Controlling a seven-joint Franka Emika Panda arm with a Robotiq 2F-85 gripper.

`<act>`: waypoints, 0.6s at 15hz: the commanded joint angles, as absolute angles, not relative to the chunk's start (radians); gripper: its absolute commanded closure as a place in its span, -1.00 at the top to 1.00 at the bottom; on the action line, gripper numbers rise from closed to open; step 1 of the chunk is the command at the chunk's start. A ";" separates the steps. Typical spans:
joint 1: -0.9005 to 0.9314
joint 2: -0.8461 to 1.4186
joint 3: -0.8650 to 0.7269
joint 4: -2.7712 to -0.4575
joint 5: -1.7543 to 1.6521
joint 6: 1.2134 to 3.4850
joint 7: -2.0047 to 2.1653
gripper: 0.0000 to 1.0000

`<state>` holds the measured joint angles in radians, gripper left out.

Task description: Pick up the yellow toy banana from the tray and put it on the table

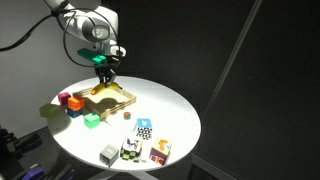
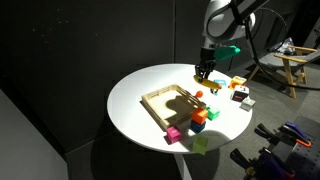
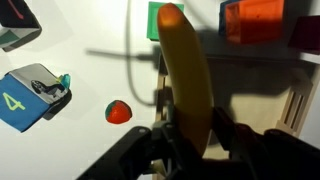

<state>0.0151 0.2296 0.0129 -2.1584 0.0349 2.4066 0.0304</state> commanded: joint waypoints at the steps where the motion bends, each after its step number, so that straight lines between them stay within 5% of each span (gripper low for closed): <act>1: -0.013 0.233 0.002 -2.166 0.061 2.451 0.008 -0.69; 9: -0.031 0.329 -0.028 -2.146 0.033 2.533 0.024 -0.69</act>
